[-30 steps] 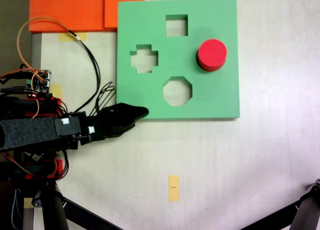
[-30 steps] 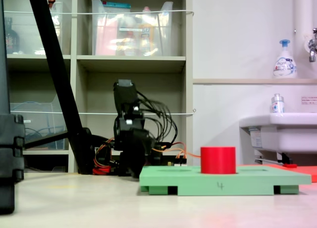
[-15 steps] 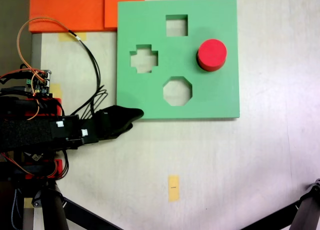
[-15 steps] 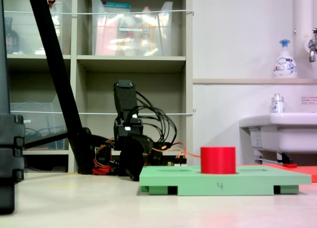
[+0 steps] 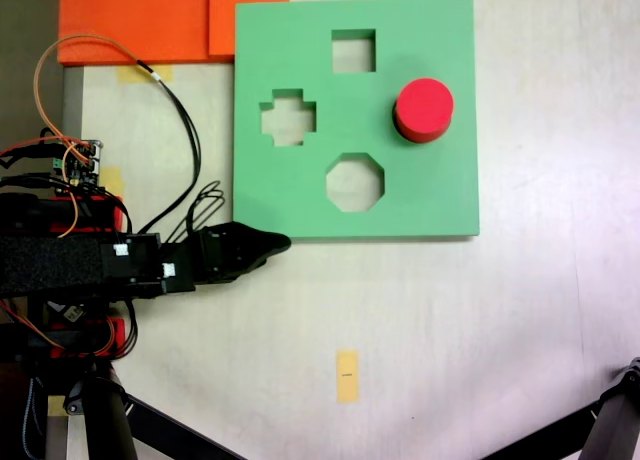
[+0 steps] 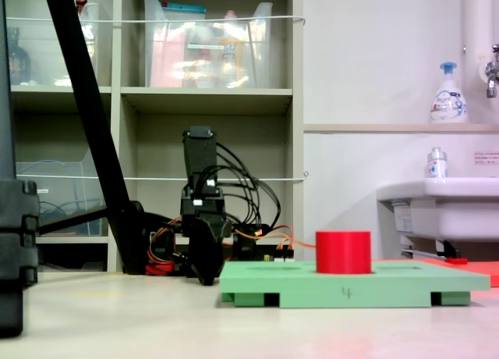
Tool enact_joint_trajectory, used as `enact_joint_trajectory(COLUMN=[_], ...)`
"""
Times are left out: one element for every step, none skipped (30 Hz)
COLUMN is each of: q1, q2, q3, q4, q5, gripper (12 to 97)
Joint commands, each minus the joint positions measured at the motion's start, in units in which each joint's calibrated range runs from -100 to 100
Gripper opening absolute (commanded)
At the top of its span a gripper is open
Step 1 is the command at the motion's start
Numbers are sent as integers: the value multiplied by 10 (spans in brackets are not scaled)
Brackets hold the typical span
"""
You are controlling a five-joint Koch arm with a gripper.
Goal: Put the cylinder block into the corresponding hole
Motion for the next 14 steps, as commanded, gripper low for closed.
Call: enact_joint_trajectory(q1=[3, 3, 3, 3, 3, 3, 3, 3, 3, 3, 3, 3, 3, 3], q2=[-4, -4, -4, -4, -4, -4, -4, -4, -4, -4, -4, -4, -4, -4], q3=[-19, -19, -19, -19, -19, -19, -19, -19, -19, -19, -19, -19, -19, -19], q4=[-49, -49, -48, -47, -47, -47, -48, -48, -48, -48, -48, -48, -48, -48], q5=[1, 1, 1, 1, 1, 1, 1, 1, 1, 1, 1, 1, 1, 1], gripper=[502, 502, 502, 502, 502, 502, 501, 501, 501, 501, 501, 501, 501, 501])
